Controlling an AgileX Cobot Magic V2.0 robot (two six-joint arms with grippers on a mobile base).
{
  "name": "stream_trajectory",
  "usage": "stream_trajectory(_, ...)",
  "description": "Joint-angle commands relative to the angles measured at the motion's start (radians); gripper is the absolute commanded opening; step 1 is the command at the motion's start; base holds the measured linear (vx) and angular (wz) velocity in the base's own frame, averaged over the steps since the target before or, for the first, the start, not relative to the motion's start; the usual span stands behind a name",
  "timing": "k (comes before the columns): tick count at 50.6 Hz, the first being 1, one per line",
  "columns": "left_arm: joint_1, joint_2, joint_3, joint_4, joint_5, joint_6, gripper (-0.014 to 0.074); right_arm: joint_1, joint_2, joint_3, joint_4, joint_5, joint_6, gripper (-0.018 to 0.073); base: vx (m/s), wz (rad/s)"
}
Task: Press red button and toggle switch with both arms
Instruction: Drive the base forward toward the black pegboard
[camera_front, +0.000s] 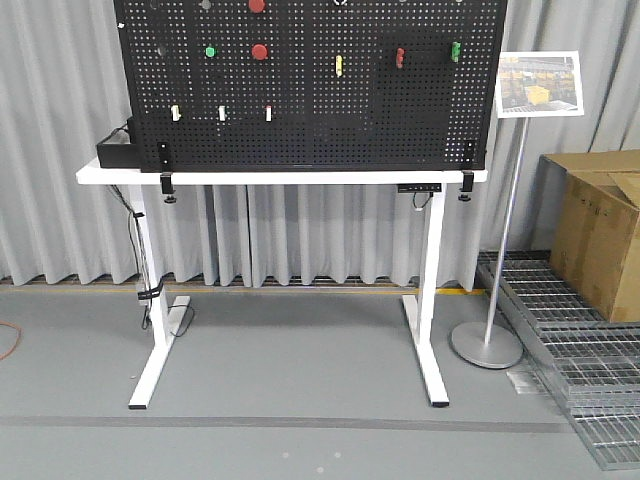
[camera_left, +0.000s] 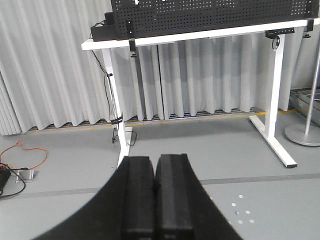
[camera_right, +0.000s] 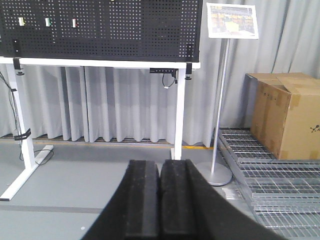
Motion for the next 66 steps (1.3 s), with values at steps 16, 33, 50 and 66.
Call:
stream_trajectory(16,-0.002,-0.006,0.032,-0.008,-0.085,-0.005,0.0002,-0.007,-0.016,0.012,-0.011,-0.087,-0.005,0.0,0.0,0.0)
stream_trajectory(33,-0.002,-0.006,0.032,-0.008,-0.085,-0.005,0.0002,-0.007,-0.016,0.012,-0.011,-0.087,-0.005,0.0,0.01,0.0)
stream_trajectory(50,-0.002,-0.006,0.032,-0.008,-0.085,-0.005,0.0002,-0.007,-0.016,0.012,-0.011,-0.087,-0.005,0.0,0.11,0.01)
stream_trajectory(66,-0.002,-0.006,0.032,-0.008,-0.085,-0.005,0.0002,-0.007,-0.016,0.012,-0.011,-0.087,-0.005,0.0,0.25,0.06)
